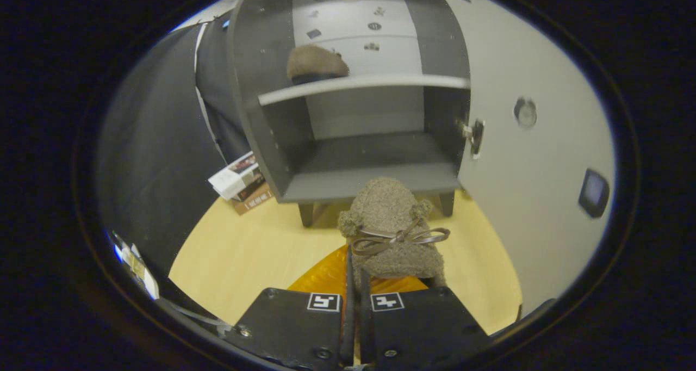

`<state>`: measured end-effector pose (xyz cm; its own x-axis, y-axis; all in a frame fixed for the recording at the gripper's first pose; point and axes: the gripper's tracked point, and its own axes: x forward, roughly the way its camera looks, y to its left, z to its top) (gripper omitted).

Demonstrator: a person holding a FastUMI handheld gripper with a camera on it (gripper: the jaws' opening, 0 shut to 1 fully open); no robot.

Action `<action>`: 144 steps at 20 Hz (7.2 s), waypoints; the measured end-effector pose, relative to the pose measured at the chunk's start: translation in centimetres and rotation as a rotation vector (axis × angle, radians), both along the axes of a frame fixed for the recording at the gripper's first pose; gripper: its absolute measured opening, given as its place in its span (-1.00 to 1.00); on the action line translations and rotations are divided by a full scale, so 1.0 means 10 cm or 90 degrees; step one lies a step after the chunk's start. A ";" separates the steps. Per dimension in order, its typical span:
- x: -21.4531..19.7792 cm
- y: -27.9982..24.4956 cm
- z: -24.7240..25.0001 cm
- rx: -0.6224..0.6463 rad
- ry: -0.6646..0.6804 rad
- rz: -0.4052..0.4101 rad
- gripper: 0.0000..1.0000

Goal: Open the shoe cabinet door, grab the shoes and put them into the shoe cabinet, then close the shoe cabinet door.

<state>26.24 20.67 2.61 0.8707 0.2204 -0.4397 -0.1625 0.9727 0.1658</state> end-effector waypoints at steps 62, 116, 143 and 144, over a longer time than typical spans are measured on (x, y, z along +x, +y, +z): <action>0.32 -0.60 2.65 -0.025 -0.242 -0.096 0.98; -1.48 -1.58 2.58 0.012 -0.291 -0.007 0.85; -2.44 -1.40 2.96 0.007 -0.305 -0.065 0.91; -2.54 -1.48 2.95 0.007 -0.304 -0.076 0.91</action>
